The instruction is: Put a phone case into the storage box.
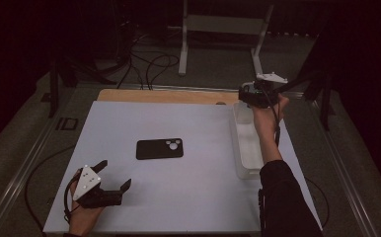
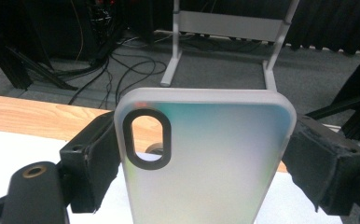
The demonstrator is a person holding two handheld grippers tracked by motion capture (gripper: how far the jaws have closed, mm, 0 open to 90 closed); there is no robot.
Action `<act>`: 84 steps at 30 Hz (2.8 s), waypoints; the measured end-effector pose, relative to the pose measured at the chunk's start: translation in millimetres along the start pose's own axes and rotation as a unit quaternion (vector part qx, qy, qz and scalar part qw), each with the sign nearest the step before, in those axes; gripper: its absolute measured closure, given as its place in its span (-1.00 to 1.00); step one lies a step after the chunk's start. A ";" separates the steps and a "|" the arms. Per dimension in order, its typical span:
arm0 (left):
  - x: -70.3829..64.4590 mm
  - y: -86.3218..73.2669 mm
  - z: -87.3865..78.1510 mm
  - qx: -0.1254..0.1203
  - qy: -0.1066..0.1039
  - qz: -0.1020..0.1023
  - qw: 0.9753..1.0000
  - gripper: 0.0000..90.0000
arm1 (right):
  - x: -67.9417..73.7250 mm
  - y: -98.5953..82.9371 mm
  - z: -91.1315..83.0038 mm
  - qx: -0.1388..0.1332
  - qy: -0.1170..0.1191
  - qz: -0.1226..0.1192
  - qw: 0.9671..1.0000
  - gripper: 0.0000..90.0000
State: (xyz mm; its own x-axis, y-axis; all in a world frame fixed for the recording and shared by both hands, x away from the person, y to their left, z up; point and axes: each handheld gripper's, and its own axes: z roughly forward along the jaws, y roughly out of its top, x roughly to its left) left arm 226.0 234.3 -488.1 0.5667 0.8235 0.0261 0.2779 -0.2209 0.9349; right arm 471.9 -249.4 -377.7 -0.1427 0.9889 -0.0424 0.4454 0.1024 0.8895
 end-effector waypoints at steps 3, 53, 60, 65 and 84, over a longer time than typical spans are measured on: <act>-0.3 -0.1 0.1 0.000 0.000 0.000 1.000 -1.00 | -0.7 -3.3 3.6 0.005 -0.001 0.002 1.000 -0.63; -1.1 -0.9 0.0 0.002 -0.001 0.001 1.000 -1.00 | 0.1 -47.6 49.9 0.063 -0.020 0.024 0.998 -0.64; -1.2 -1.1 0.1 0.002 -0.001 0.001 1.000 -1.00 | -0.4 -47.2 53.2 0.066 -0.016 0.028 0.997 -0.68; -1.1 -1.1 -0.1 0.002 0.000 0.001 1.000 -1.00 | -0.4 -47.8 55.7 0.069 -0.010 0.036 0.997 -0.77; -1.4 -1.2 0.0 0.002 -0.002 0.002 1.000 -1.00 | -4.8 -36.1 35.4 0.041 0.005 0.034 0.999 -0.78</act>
State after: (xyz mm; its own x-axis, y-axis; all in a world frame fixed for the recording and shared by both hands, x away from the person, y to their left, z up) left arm 224.9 233.4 -489.3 0.5705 0.8208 0.0283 0.2794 -0.2264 0.9331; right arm 487.8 -254.0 -425.8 -0.1188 0.9927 0.0211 0.5256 0.0449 0.8496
